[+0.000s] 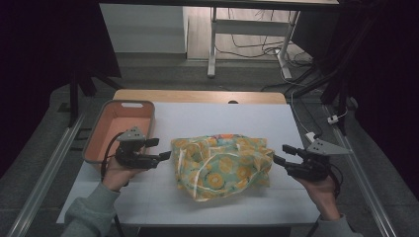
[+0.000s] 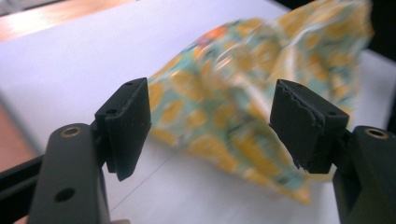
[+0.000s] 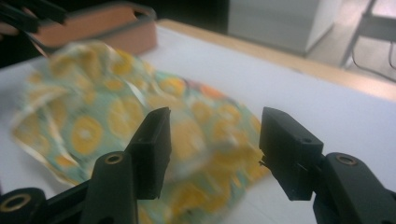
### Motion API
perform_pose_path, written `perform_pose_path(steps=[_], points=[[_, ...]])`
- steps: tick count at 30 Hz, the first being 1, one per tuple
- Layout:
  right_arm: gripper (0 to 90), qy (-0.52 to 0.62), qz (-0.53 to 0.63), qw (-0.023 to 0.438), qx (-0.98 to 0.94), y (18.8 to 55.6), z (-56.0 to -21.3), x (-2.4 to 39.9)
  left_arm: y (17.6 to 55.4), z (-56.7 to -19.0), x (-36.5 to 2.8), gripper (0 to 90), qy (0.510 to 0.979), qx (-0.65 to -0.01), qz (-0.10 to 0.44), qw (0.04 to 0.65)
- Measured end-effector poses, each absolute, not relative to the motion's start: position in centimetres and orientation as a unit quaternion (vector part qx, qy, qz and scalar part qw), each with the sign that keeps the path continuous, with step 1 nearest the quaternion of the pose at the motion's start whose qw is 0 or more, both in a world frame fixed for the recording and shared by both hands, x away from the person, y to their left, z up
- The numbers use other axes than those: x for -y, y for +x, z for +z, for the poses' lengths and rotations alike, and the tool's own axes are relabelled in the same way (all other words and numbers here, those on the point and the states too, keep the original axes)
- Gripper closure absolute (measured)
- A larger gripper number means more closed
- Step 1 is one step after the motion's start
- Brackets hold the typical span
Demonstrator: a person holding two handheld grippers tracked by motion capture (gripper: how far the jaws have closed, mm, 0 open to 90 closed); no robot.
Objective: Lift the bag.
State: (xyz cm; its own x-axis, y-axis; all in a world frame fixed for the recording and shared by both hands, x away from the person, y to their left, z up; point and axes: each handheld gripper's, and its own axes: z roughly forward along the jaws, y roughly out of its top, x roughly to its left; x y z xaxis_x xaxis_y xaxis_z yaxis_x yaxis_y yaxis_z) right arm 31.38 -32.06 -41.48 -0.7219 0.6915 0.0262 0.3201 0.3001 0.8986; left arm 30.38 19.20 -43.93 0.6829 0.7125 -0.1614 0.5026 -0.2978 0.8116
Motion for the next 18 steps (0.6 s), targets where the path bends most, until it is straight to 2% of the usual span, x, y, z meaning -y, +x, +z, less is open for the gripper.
perform_pose_path(steps=[6, 18], points=[[43.4, 0.341, 0.464, 0.189, -0.796, 32.3, -44.1, 33.1, 29.6, -45.2, -19.6, 29.8, 0.809, -0.389, 0.132, 0.419], [43.4, 0.322, 0.442, 0.187, -0.816, 31.6, -46.2, 32.5, 27.5, -46.7, -20.1, 30.3, 0.807, -0.397, 0.138, 0.415]])
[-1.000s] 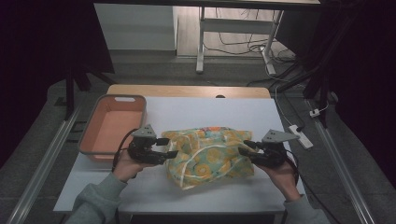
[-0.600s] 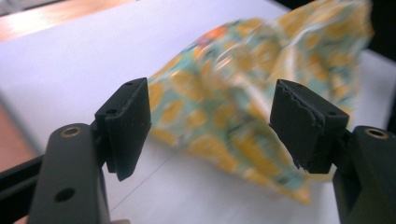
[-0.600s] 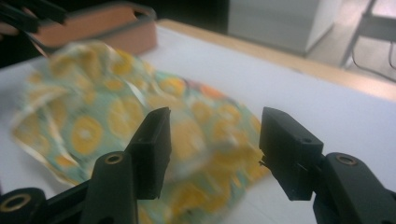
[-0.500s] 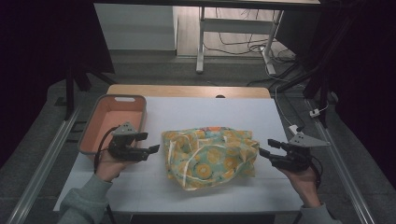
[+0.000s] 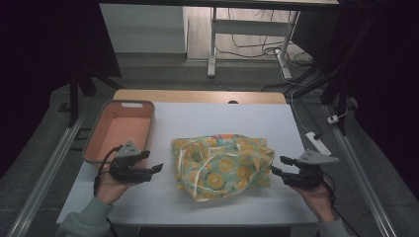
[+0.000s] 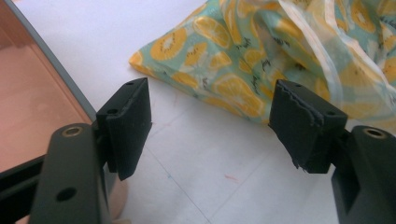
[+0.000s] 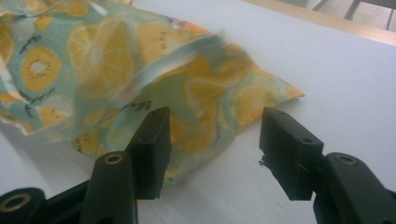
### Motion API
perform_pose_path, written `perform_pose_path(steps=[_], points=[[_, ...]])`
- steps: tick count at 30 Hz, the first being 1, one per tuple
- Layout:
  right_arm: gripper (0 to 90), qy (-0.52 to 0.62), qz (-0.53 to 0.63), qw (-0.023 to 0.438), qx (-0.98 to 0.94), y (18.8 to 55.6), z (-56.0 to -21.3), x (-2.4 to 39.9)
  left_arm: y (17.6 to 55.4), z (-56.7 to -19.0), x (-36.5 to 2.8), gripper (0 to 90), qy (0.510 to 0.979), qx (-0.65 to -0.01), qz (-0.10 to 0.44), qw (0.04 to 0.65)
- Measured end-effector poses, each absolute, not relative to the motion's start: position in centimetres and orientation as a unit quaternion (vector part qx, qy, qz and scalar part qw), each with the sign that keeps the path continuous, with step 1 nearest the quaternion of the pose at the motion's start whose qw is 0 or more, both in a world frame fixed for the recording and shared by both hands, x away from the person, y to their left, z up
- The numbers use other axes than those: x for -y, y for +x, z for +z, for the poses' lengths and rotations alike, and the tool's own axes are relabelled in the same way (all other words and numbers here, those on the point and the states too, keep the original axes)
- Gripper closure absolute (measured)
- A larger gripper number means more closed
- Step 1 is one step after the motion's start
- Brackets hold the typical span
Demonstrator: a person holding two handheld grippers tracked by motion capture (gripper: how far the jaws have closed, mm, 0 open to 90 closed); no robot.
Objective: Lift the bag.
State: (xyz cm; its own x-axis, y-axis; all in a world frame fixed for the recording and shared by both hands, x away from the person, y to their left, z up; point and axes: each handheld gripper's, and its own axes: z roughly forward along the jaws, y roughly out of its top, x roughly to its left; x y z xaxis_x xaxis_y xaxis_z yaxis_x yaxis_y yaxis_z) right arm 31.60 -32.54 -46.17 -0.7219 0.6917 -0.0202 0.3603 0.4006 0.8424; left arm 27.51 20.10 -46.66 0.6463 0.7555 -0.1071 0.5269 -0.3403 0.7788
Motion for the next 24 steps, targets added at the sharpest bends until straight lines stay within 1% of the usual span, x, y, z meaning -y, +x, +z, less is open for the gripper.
perform_pose_path(steps=[24], points=[[43.7, 0.322, 0.444, 0.189, -0.815, 31.65, -46.37, 32.49, 27.41, -46.83, -20.19, 30.3, 0.809, -0.393, 0.137, 0.414]])
